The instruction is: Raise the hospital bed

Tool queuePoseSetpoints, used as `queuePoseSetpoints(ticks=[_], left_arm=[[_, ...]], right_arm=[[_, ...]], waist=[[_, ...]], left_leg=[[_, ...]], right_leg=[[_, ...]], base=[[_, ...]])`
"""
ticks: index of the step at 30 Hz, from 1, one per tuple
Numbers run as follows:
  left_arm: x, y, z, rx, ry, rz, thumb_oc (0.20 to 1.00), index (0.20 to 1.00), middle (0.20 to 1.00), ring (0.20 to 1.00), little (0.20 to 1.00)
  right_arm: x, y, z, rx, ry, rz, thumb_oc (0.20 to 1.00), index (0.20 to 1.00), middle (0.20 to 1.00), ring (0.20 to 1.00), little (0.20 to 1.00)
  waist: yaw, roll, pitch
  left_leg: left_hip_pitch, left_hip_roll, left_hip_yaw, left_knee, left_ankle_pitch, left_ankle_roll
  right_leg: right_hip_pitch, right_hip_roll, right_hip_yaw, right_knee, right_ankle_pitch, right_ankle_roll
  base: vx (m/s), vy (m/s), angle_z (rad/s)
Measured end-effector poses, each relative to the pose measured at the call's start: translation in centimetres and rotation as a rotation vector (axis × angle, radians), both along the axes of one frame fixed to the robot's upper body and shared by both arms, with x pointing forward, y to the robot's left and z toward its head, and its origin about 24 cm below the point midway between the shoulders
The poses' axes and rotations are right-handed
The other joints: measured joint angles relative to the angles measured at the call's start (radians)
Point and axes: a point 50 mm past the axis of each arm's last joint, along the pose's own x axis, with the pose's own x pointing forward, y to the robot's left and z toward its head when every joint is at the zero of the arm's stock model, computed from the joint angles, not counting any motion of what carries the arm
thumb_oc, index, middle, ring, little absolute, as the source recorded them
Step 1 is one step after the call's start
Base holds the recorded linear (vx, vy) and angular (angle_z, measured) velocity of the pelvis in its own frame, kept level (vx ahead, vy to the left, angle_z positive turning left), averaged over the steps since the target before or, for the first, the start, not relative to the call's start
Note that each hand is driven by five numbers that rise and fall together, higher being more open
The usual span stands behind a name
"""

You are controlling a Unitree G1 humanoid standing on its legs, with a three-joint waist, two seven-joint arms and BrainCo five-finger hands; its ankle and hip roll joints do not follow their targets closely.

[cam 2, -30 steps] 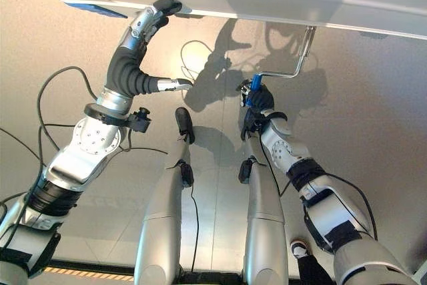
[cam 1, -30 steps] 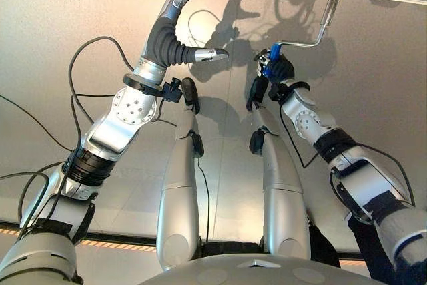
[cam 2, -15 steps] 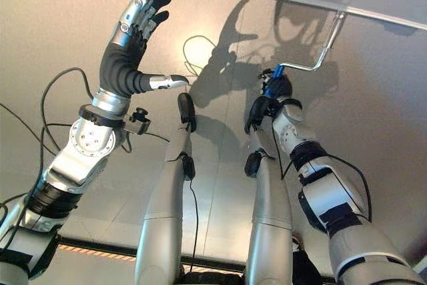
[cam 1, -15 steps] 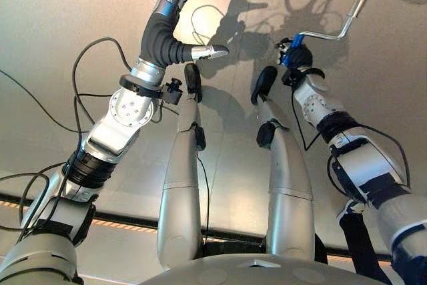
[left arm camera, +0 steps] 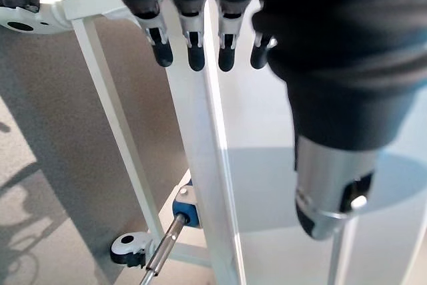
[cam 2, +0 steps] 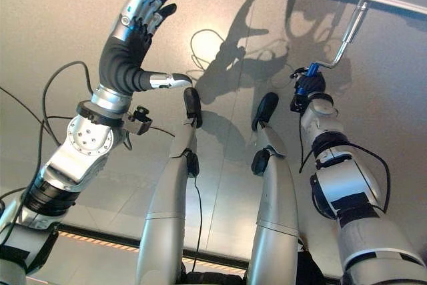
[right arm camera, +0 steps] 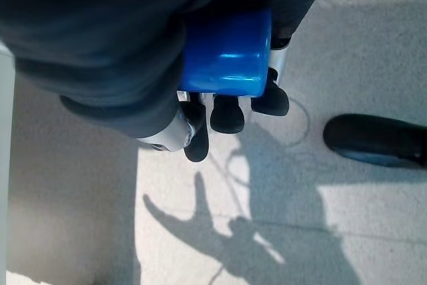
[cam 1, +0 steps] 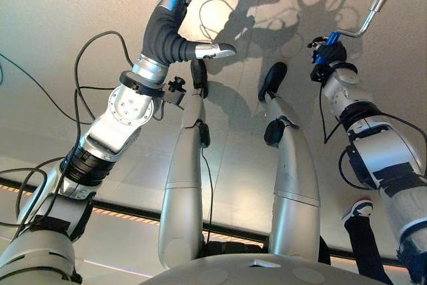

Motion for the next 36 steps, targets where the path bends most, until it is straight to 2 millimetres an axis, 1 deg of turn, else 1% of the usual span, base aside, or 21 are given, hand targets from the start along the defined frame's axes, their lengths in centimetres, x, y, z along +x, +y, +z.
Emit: queuePoseSetpoints(ticks=[1, 2, 3, 4, 5, 6, 7, 10, 13, 15, 16, 19, 22, 23, 24, 25, 26, 29, 30, 34, 36], left_arm=[[-0.1, 0.0, 0.1, 0.002, -0.006, -0.005, 1.0, 1.0, 1.0, 1.0, 1.0], [-0.1, 0.0, 0.1, 0.002, -0.006, -0.005, 1.0, 1.0, 1.0, 1.0, 1.0], [-0.1, 0.0, 0.0, 0.012, -0.004, -0.006, 1.0, 1.0, 1.0, 1.0, 1.0], [-0.1, 0.1, 0.0, 0.019, -0.002, -0.004, 1.0, 1.0, 1.0, 1.0, 1.0], [-0.2, 0.4, -0.1, 0.046, -0.003, 0.005, 1.0, 1.0, 1.0, 1.0, 1.0], [-0.2, 0.6, -0.2, 0.059, 0.001, 0.014, 1.0, 1.0, 1.0, 1.0, 1.0], [-0.2, 0.8, -0.2, 0.069, 0.0, 0.022, 1.0, 1.0, 1.0, 1.0, 1.0], [-0.3, 1.0, -0.2, 0.08, -0.001, 0.024, 1.0, 1.0, 1.0, 1.0, 1.0], [-0.5, 1.4, -0.3, 0.072, 0.0, 0.034, 1.0, 1.0, 1.0, 1.0, 1.0], [-0.6, 2.1, -0.7, 0.061, 0.012, 0.056, 1.0, 1.0, 1.0, 1.0, 1.0], [-0.7, 2.7, -0.7, 0.055, 0.015, 0.078, 1.0, 1.0, 1.0, 1.0, 1.0], [-1.0, 3.6, -0.8, 0.047, 0.014, 0.11, 1.0, 1.0, 1.0, 1.0, 1.0], [-1.5, 4.0, -0.4, 0.041, -0.013, 0.117, 1.0, 1.0, 1.0, 1.0, 1.0], [-1.6, 4.2, -0.2, 0.039, -0.02, 0.122, 1.0, 1.0, 1.0, 1.0, 1.0], [-1.7, 4.4, -0.2, 0.036, -0.022, 0.13, 1.0, 1.0, 1.0, 1.0, 1.0], [-1.8, 4.9, -0.2, 0.025, -0.024, 0.144, 1.0, 1.0, 1.0, 1.0, 1.0], [-1.9, 5.1, -0.2, 0.019, -0.028, 0.153, 1.0, 1.0, 1.0, 1.0, 1.0], [-2.1, 5.6, -0.4, 0.016, -0.022, 0.167, 1.0, 1.0, 1.0, 1.0, 1.0], [-2.5, 5.7, -0.3, 0.011, -0.031, 0.168, 1.0, 1.0, 1.0, 1.0, 1.0], [-3.1, 6.5, -0.3, 0.006, -0.037, 0.194, 1.0, 1.0, 1.0, 1.0, 1.0], [-3.8, 6.6, -0.4, 0.012, -0.041, 0.19, 1.0, 1.0, 1.0, 1.0, 1.0]], right_arm=[[-0.2, -0.7, 0.2, -0.008, -0.004, -0.009, 0.2, 0.2, 0.2, 0.2, 0.2], [-0.2, -0.7, 0.2, -0.008, -0.004, -0.009, 0.2, 0.2, 0.2, 0.2, 0.2], [-0.5, -1.7, 0.6, -0.028, -0.009, -0.012, 0.2, 0.2, 0.2, 0.2, 0.2], [-0.6, -2.0, 0.6, -0.022, -0.01, -0.017, 0.2, 0.2, 0.2, 0.2, 0.2], [-1.1, -3.2, 0.8, -0.031, -0.011, -0.032, 0.2, 0.2, 0.2, 0.2, 0.2], [-1.3, -3.6, 0.7, -0.033, -0.008, -0.042, 0.2, 0.2, 0.2, 0.2, 0.2], [-1.6, -4.4, 1.0, -0.046, -0.01, -0.051, 0.2, 0.2, 0.2, 0.2, 0.2], [-2.1, -5.4, 1.2, -0.052, -0.016, -0.069, 0.2, 0.2, 0.2, 0.2, 0.2], [-2.7, -6.3, 1.5, -0.081, -0.035, -0.073, 0.2, 0.2, 0.2, 0.2, 0.2], [-3.3, -6.6, 1.4, -0.099, -0.053, -0.058, 0.2, 0.2, 0.2, 0.2, 0.2], [-3.6, -6.4, 1.1, -0.1, -0.075, -0.04, 0.2, 0.2, 0.2, 0.2, 0.2], [-4.5, -5.9, 0.8, -0.103, -0.139, 0.005, 0.2, 0.2, 0.2, 0.2, 0.2], [-5.6, -5.6, 0.4, -0.101, -0.197, 0.038, 0.2, 0.2, 0.2, 0.2, 0.2], [-6.0, -5.1, 0.2, -0.1, -0.211, 0.059, 0.2, 0.2, 0.2, 0.2, 0.2], [-6.3, -4.8, 0.2, -0.104, -0.221, 0.072, 0.2, 0.2, 0.2, 0.2, 0.2], [-7.0, -4.3, 0.2, -0.101, -0.244, 0.092, 0.2, 0.2, 0.2, 0.2, 0.2], [-7.5, -3.9, 0.2, -0.102, -0.267, 0.111, 0.2, 0.2, 0.2, 0.2, 0.2], [-8.0, -2.9, -0.5, -0.077, -0.275, 0.143, 0.2, 0.2, 0.2, 0.2, 0.2], [-9.2, -2.3, -0.4, -0.072, -0.305, 0.171, 0.2, 0.2, 0.2, 0.2, 0.2], [-10.9, -0.1, -0.2, -0.015, -0.336, 0.288, 0.2, 0.2, 0.2, 0.2, 0.2], [-11.7, 1.2, -0.3, 0.031, -0.328, 0.352, 0.2, 0.2, 0.2, 0.2, 0.2]], waist=[[0.001, 0.0, 0.0], [0.001, 0.0, 0.0], [0.0, 0.001, -0.001], [-0.002, 0.001, -0.001], [-0.003, 0.001, -0.001], [0.007, 0.0, -0.001], [0.001, 0.0, -0.001], [0.001, -0.001, -0.001], [-0.023, -0.004, 0.001], [-0.048, -0.015, 0.004], [-0.066, -0.028, 0.005], [-0.105, -0.048, 0.006], [-0.124, -0.067, 0.005], [-0.133, -0.074, 0.005], [-0.138, -0.075, 0.006], [-0.144, -0.088, 0.005], [-0.145, -0.092, 0.005], [-0.15, -0.102, 0.002], [-0.152, -0.104, 0.003], [-0.16, -0.121, 0.005], [-0.16, -0.127, 0.007]], left_leg=[[-0.003, -0.001, 0.009, 0.008, -0.002, 0.001], [-0.003, -0.001, 0.009, 0.008, -0.002, 0.001], [-0.006, -0.003, 0.02, 0.016, -0.014, 0.007], [-0.009, -0.003, 0.022, 0.021, -0.015, 0.011], [-0.012, -0.006, 0.024, 0.034, -0.023, 0.01], [-0.014, -0.006, 0.027, 0.037, -0.022, 0.016], [-0.015, -0.007, 0.033, 0.04, -0.025, 0.021], [-0.015, -0.014, 0.048, 0.05, -0.034, 0.036], [-0.014, -0.022, 0.062, 0.061, -0.045, 0.054], [-0.004, -0.02, 0.077, 0.076, -0.06, 0.063], [0.005, -0.019, 0.084, 0.083, -0.07, 0.066], [0.03, -0.016, 0.102, 0.098, -0.095, 0.074], [0.057, -0.014, 0.101, 0.1, -0.108, 0.071], [0.072, -0.012, 0.101, 0.102, -0.112, 0.071], [0.076, -0.011, 0.099, 0.105, -0.115, 0.071], [0.087, -0.012, 0.102, 0.106, -0.117, 0.07], [0.092, -0.012, 0.099, 0.106, -0.122, 0.069], [0.119, -0.01, 0.097, 0.102, -0.127, 0.068], [0.121, -0.012, 0.101, 0.097, -0.128, 0.07], [0.13, -0.011, 0.102, 0.093, -0.136, 0.07], [0.135, -0.01, 0.096, 0.094, -0.145, 0.066]], right_leg=[[-0.004, 0.0, 0.007, -0.005, 0.006, 0.006], [-0.004, 0.0, 0.007, -0.005, 0.006, 0.006], [-0.006, 0.001, 0.023, -0.015, 0.015, 0.013], [-0.007, 0.002, 0.026, -0.018, 0.02, 0.015], [-0.007, 0.001, 0.032, -0.021, 0.021, 0.017], [-0.006, 0.001, 0.037, -0.025, 0.028, 0.023], [-0.001, 0.003, 0.042, -0.046, 0.043, 0.029], [0.006, 0.004, 0.066, -0.072, 0.064, 0.045], [0.018, 0.004, 0.085, -0.096, 0.082, 0.061], [0.039, 0.007, 0.095, -0.117, 0.099, 0.066], [0.053, 0.009, 0.107, -0.13, 0.107, 0.07], [0.09, 0.016, 0.123, -0.162, 0.117, 0.082], [0.121, 0.02, 0.131, -0.182, 0.122, 0.086], [0.138, 0.023, 0.131, -0.188, 0.126, 0.087], [0.148, 0.023, 0.131, -0.194, 0.127, 0.088], [0.155, 0.026, 0.133, -0.194, 0.128, 0.089], [0.161, 0.026, 0.139, -0.199, 0.127, 0.091], [0.202, 0.033, 0.142, -0.227, 0.131, 0.097], [0.202, 0.031, 0.143, -0.229, 0.132, 0.1], [0.213, 0.034, 0.146, -0.24, 0.132, 0.103], [0.217, 0.034, 0.145, -0.241, 0.129, 0.104]], base=[[-0.04, 0.001, -0.12], [0.01, -0.017, -0.12], [0.06, 0.021, -0.09], [0.01, 0.004, -0.12], [0.0, 0.012, -0.06], [0.0, -0.007, -0.1], [0.01, 0.009, -0.1], [0.01, -0.022, -0.1], [0.02, -0.003, -0.07], [0.0, -0.001, -0.15], [-0.05, -0.025, -0.16], [-0.01, -0.022, -0.17], [-0.01, -0.027, -0.13], [-0.06, -0.038, -0.06], [0.04, -0.024, -0.08], [-0.01, -0.037, -0.09], [0.04, -0.011, -0.07], [-0.02, -0.025, -0.01], [0.0, 0.0, 0.0], [0.0, -0.009, -0.04], [0.06, -0.019, -0.06]])
